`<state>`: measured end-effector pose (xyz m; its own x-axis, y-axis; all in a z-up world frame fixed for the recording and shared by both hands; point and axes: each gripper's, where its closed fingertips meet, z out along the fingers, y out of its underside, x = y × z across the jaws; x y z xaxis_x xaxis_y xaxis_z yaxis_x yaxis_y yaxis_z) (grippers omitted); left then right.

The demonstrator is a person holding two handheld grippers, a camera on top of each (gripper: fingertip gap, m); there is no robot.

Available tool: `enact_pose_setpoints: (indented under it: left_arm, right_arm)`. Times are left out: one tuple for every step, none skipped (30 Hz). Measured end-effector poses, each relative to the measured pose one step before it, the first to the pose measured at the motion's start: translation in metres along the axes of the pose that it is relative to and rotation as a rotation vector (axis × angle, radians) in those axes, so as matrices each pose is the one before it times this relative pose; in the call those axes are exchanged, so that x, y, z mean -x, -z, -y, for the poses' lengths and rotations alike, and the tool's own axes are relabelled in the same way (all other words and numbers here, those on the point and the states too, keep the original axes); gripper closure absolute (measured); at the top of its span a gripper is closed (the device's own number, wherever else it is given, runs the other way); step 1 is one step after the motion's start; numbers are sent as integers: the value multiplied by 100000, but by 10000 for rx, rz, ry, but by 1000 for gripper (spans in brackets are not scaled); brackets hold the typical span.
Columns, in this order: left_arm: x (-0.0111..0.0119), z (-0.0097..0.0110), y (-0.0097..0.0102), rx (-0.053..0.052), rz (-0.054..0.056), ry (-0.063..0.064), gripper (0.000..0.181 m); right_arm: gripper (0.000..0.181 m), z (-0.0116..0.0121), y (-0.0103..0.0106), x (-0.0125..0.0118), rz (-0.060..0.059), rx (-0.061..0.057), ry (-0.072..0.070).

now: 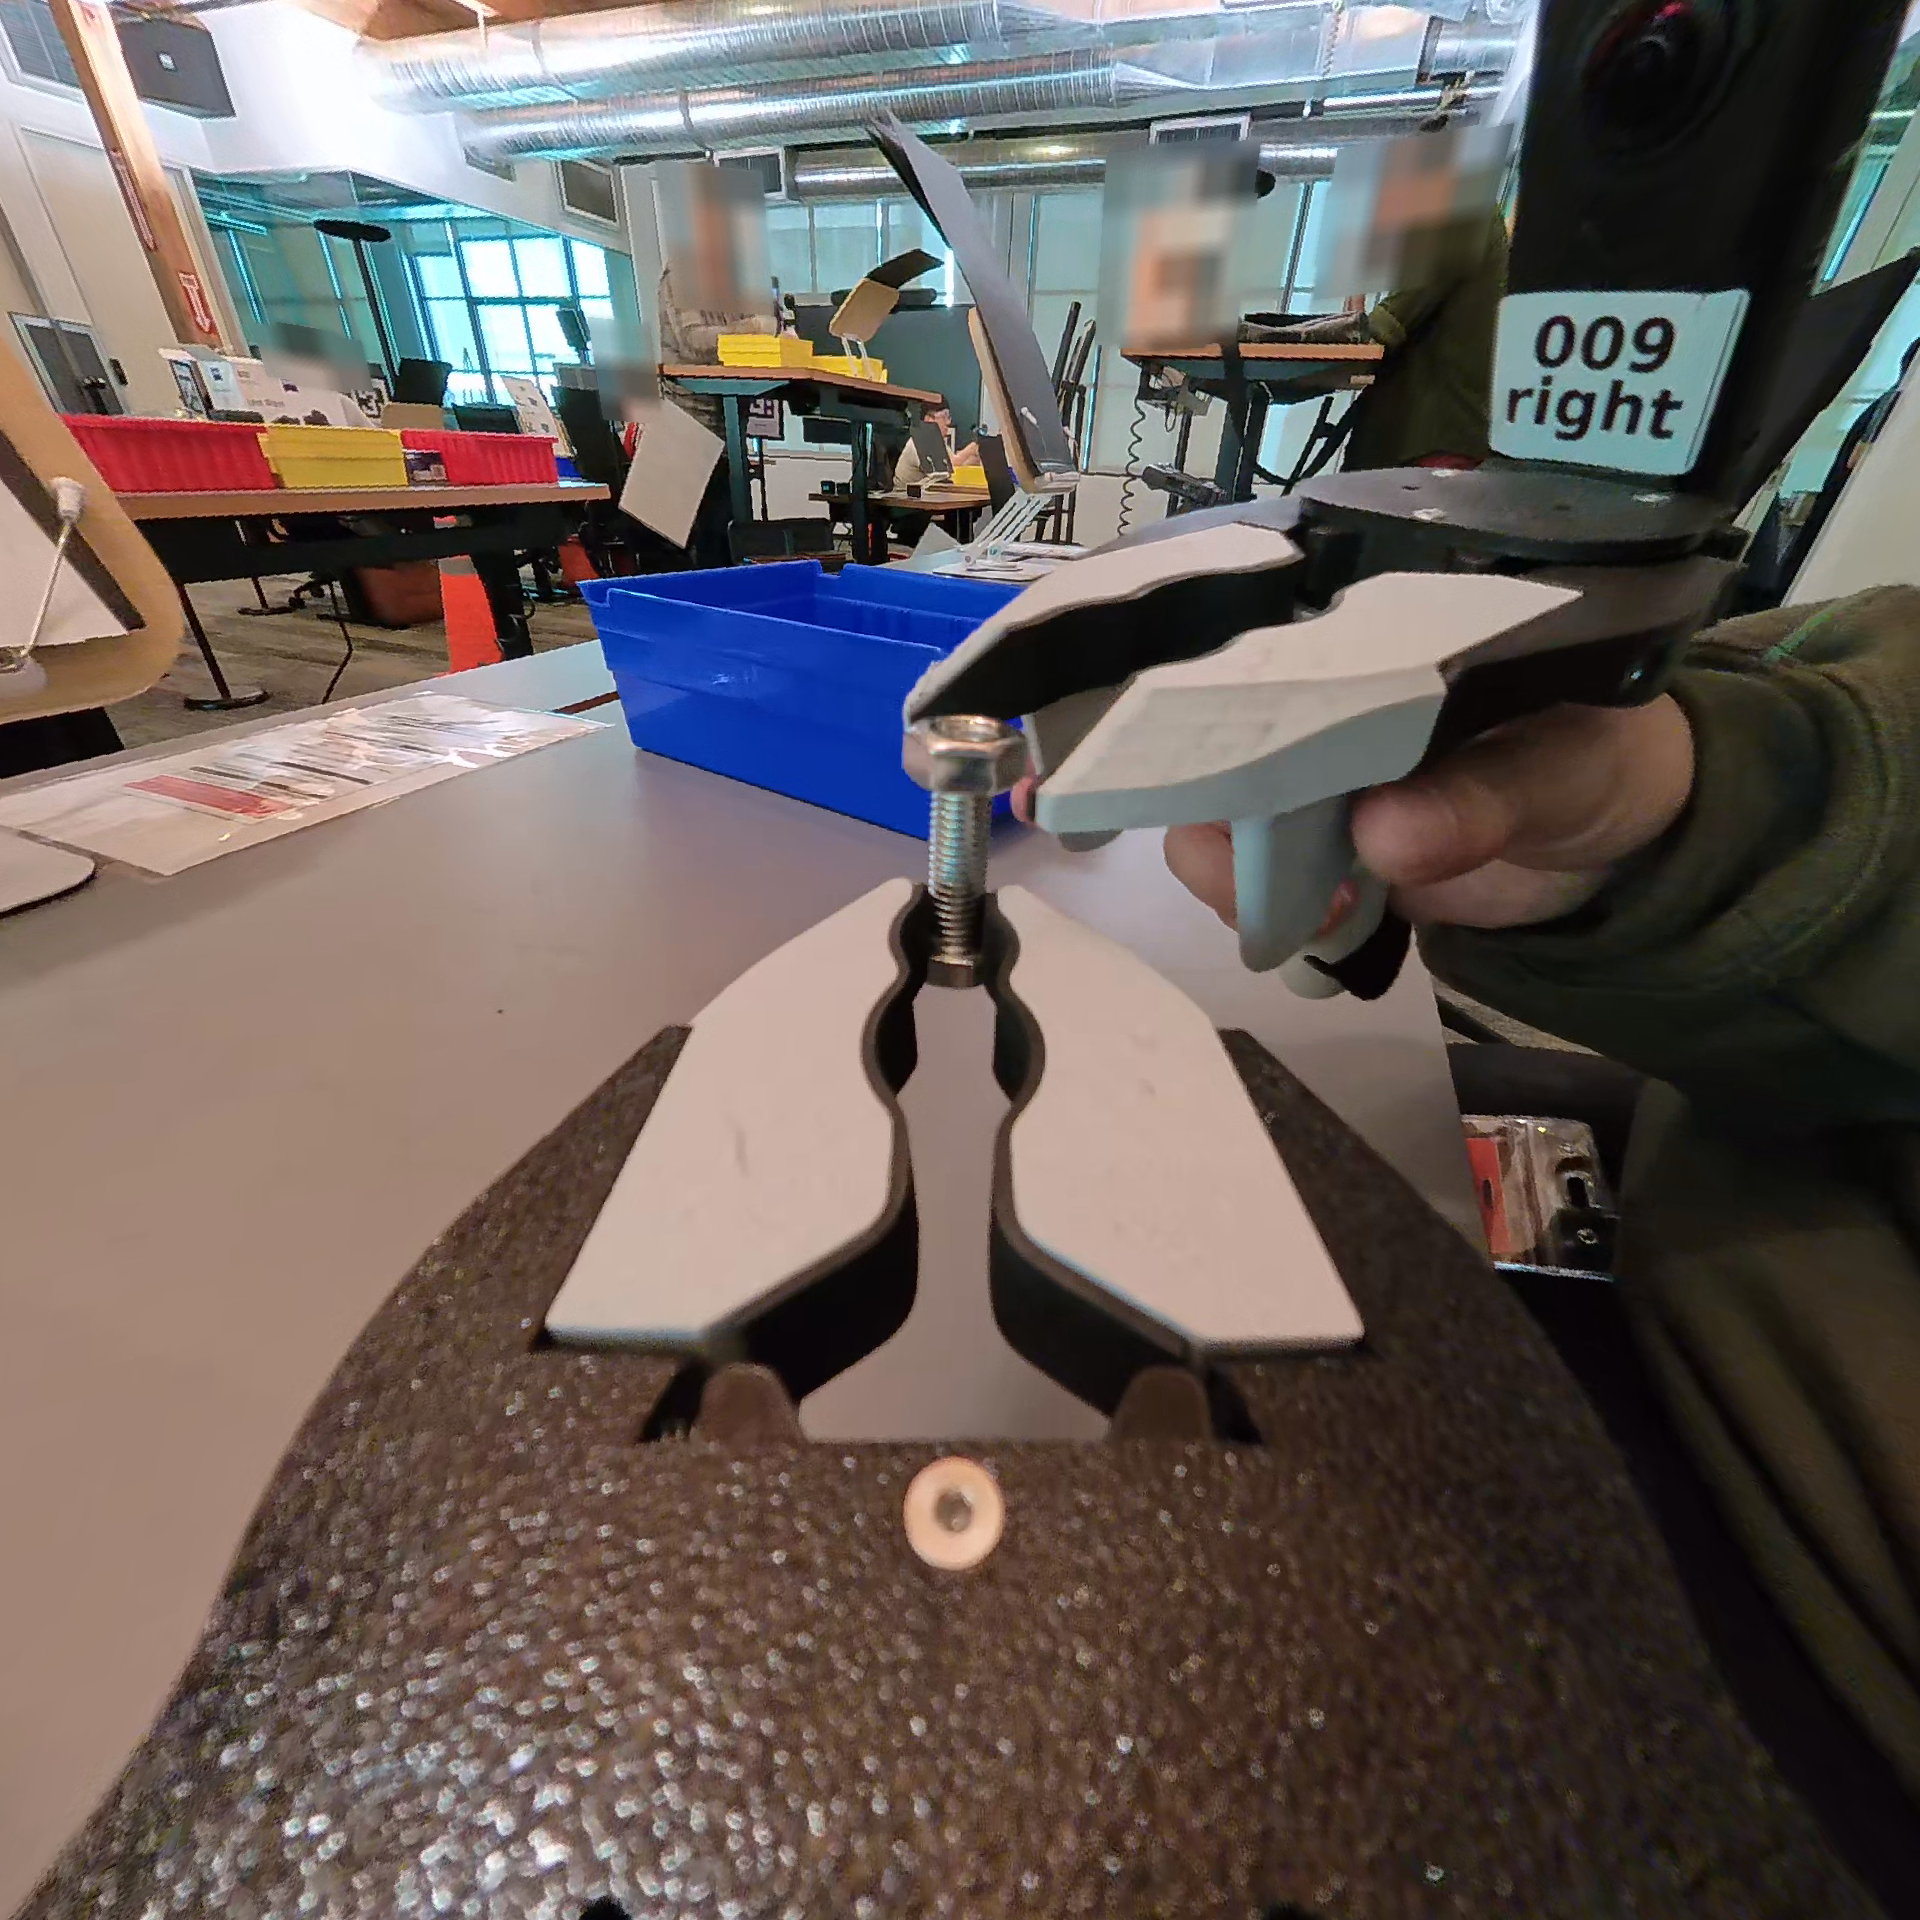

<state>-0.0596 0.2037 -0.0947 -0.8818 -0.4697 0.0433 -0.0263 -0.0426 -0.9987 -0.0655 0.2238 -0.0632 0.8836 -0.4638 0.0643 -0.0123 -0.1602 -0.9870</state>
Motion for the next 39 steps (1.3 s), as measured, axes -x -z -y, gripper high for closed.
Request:
enact_pose_setpoints:
  left_arm:
    - [46,7,32,-9,-4,37,172]
    - [59,12,30,-7,20,13,172]
    - [34,10,22,-7,16,1,172]
    - [4,4,11,-2,-6,8,172]
    - [28,-1,10,1,20,3,172]
    - [50,1,4,0,31,5,172]
    - [-10,10,13,-7,-12,6,172]
    - [7,20,16,-14,-1,9,172]
    - [-11,7,18,-12,-16,7,172]
    - [-57,5,-11,4,-48,-3,172]
    - [-79,-33,-18,23,-55,-15,172]
    - [-85,-41,-41,36,-44,-26,172]
    - [-103,-46,-37,40,-60,-30,172]
    - [-106,-46,-38,41,-58,-22,172]
    - [-13,-22,-19,23,13,-16,172]
    - [66,-2,-8,1,55,2,172]
    - [55,14,24,-10,31,17,172]
    - [79,4,30,-2,48,15,172]
    - [190,-17,33,15,124,23,172]
    - [220,-3,51,5,130,43,172]
    - [136,31,70,-27,55,61,172]
    - [67,74,65,-59,7,53,172]
    - [-5,44,29,-38,-23,25,172]
    - [-65,-14,-10,11,-61,-2,172]
    - [-137,-62,-55,51,-77,-36,172]
    - [-178,-65,-80,58,-84,-61,172]
    - [-215,-55,-100,44,-104,-50,172]
    - [-237,-41,-95,27,-118,-28,172]
    - [-168,-36,-88,32,-85,-15,172]
    - [-77,-51,-71,45,-33,-9,172]
    - [68,-63,-32,49,54,4,172]
    - [267,-47,16,45,189,19,172]
    - [495,-39,65,31,357,43,172]
    - [519,26,96,-24,324,109,172]
    - [212,98,94,-82,74,135,172]
    - [13,95,65,-80,-51,96,172]
    - [-4,36,31,-31,-37,35,172]
    - [-81,-27,-25,20,-59,-12,172]
    - [-188,-58,-76,55,-116,-31,172]
  right_arm:
    - [153,-10,25,-44,-37,-11,2]
    - [154,-20,33,-50,-30,-5,3]
    - [155,-22,26,-8,4,-2,13]
    - [155,-25,28,-10,2,0,13]
    - [156,-44,16,-10,-6,10,12]
    - [155,-21,19,46,16,8,3]
    - [155,-14,15,42,11,3,-1]
    - [155,-2,35,34,-18,2,37]
    - [153,-24,25,-3,-26,4,52]
    - [150,-32,-19,-76,-66,4,3]
    - [145,-35,-57,-139,-99,-1,-53]
    - [142,-22,-64,-69,-58,-19,-82]
    - [140,0,-71,117,56,-34,-73]
    - [140,-14,-57,136,66,-23,-39]
    - [140,-22,-43,38,-19,-7,5]
    - [141,-46,-21,110,35,19,33]
    - [145,-39,-6,268,147,30,25]
    - [143,-8,7,120,32,27,-5]
    - [142,-31,46,51,-5,59,28]
    - [141,-78,93,28,-2,93,65]
    - [142,-66,141,33,25,99,58]
    - [143,-12,165,114,98,56,38]
    - [141,65,147,105,81,-7,34]
    - [139,105,92,-164,-128,-58,29]
    - [137,122,33,-371,-265,-90,34]
    - [134,121,-39,-281,-198,-115,1]
    - [132,35,-103,-45,-29,-72,-60]
    - [129,-19,-153,134,94,-28,-86]
    - [128,-59,-131,200,113,-18,-44]
    - [130,-64,-98,237,109,-14,0]
    - [132,-62,-55,345,159,17,33]
    - [131,-56,-21,210,68,34,52]
    - [133,-133,20,-71,-93,126,91]
    - [134,-160,110,-91,-46,179,136]
    - [136,-130,232,140,184,181,123]
    - [138,-159,264,521,493,210,-2]
    - [139,-58,162,21,107,146,-161]
    - [141,153,128,-481,-287,-47,-79]
    - [135,380,68,-542,-380,-265,13]
